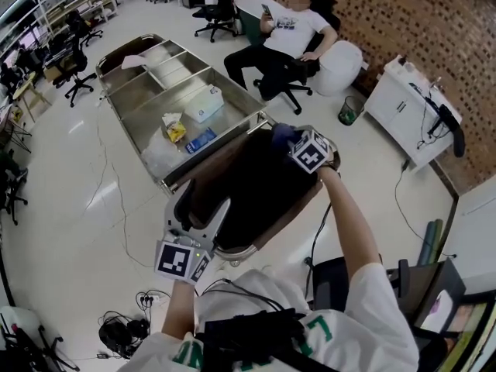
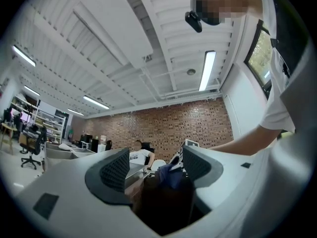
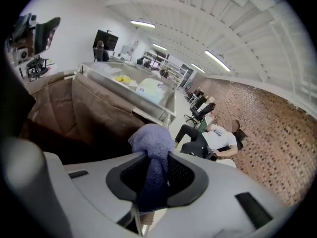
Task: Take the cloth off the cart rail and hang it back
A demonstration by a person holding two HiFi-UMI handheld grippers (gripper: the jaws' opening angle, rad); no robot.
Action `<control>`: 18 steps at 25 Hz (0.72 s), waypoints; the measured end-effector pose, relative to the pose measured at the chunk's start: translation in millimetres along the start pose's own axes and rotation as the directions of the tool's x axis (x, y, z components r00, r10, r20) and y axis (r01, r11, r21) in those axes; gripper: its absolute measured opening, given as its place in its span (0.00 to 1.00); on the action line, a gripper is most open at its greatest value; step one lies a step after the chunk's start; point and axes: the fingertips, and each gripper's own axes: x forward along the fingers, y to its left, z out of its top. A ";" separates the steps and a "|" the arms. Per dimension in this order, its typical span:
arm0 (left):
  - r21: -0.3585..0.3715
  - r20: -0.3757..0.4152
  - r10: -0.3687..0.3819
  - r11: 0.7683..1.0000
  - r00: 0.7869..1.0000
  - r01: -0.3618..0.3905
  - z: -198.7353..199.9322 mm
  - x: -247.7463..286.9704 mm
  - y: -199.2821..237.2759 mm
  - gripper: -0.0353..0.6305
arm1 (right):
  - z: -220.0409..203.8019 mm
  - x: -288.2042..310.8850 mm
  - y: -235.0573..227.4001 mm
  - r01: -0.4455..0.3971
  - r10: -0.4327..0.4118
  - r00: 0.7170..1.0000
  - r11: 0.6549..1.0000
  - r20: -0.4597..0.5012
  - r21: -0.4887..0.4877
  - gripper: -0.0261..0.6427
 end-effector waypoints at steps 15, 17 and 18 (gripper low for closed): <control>-0.016 0.044 0.014 1.000 0.999 -0.013 11.7 13.4 21.6 0.53 | 101.1 -227.9 28.3 -0.003 -0.312 0.673 0.905 0.670 0.424 0.19; -0.024 0.043 0.022 0.999 0.999 -0.021 10.7 11.4 23.1 0.53 | 99.7 -246.8 45.8 -0.003 -0.351 0.628 0.891 0.695 0.453 0.19; -0.025 0.044 0.028 0.999 0.999 -0.027 10.9 10.7 23.6 0.53 | 98.4 -252.7 54.5 -0.003 -0.364 0.614 0.886 0.700 0.464 0.19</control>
